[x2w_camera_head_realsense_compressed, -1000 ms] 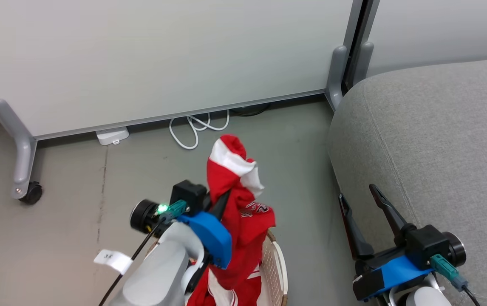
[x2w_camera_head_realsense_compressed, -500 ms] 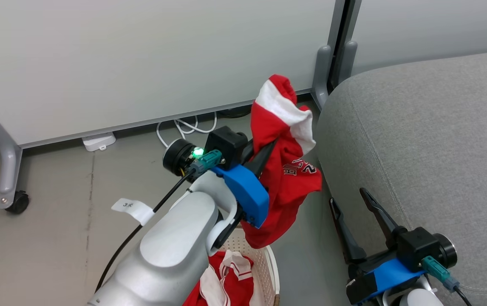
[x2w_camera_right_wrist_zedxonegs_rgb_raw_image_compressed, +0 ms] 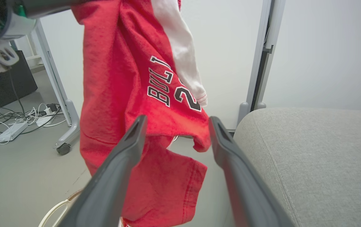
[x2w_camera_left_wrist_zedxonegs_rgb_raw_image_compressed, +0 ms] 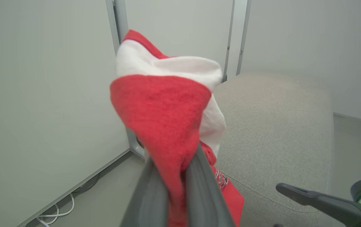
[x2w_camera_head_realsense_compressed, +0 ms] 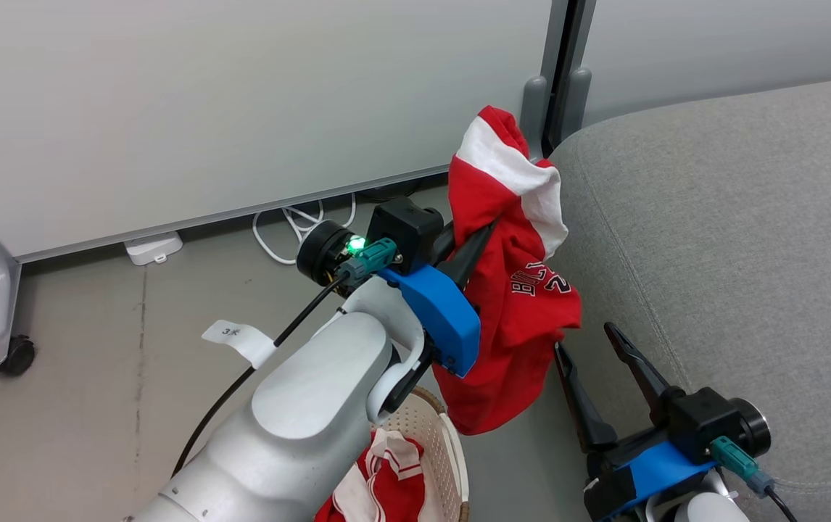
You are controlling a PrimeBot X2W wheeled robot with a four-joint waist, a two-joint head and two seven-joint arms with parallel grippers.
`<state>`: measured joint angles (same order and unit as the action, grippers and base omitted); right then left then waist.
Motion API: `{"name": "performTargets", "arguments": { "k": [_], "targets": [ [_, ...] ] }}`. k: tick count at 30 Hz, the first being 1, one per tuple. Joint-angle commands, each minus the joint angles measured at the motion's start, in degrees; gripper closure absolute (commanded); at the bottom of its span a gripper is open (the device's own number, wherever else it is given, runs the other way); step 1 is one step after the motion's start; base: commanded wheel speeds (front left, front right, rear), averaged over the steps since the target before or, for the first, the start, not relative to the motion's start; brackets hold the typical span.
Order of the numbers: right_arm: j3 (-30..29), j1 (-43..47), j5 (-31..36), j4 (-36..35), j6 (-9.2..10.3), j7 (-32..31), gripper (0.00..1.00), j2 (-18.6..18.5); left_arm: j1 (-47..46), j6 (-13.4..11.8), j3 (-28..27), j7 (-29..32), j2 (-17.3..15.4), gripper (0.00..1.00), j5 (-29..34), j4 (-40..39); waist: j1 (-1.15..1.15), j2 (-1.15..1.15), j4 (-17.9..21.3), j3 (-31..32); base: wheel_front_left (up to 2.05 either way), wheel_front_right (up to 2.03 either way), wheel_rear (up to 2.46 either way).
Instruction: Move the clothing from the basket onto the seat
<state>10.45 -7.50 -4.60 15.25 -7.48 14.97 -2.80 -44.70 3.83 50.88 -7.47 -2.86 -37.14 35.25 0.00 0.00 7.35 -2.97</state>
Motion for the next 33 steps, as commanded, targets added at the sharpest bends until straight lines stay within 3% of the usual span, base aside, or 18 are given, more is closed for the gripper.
{"name": "performTargets", "arguments": {
  "k": [1,12,18,33],
  "targets": [
    [0.2,-0.5,0.2,0.1,-0.03,0.0,0.0,-0.2,-1.1,-0.4,0.4,-0.5,-0.1,1.0,-0.6,0.4,0.0,0.0,0.0,-0.1,0.0,0.0,0.0],
    [8.5,-4.9,-2.7,2.6,-0.03,-3.5,0.0,-0.2,-2.9,-1.1,4.0,-1.7,-0.1,1.0,-3.4,1.6,0.0,0.0,-0.3,-0.8,0.0,0.0,0.0],
    [11.7,-11.0,-5.0,8.3,-0.03,-4.9,0.0,-0.1,-4.0,-1.3,5.9,-2.0,-0.1,1.0,-4.8,1.6,0.0,0.0,-0.4,-1.0,0.0,0.0,0.0],
    [17.7,-22.6,-11.6,22.4,-0.03,-1.8,0.0,-0.2,-5.2,-2.4,10.5,-3.3,0.0,1.0,-8.5,1.3,0.0,0.0,-1.9,-0.2,0.0,0.0,0.0]
  ]
}}
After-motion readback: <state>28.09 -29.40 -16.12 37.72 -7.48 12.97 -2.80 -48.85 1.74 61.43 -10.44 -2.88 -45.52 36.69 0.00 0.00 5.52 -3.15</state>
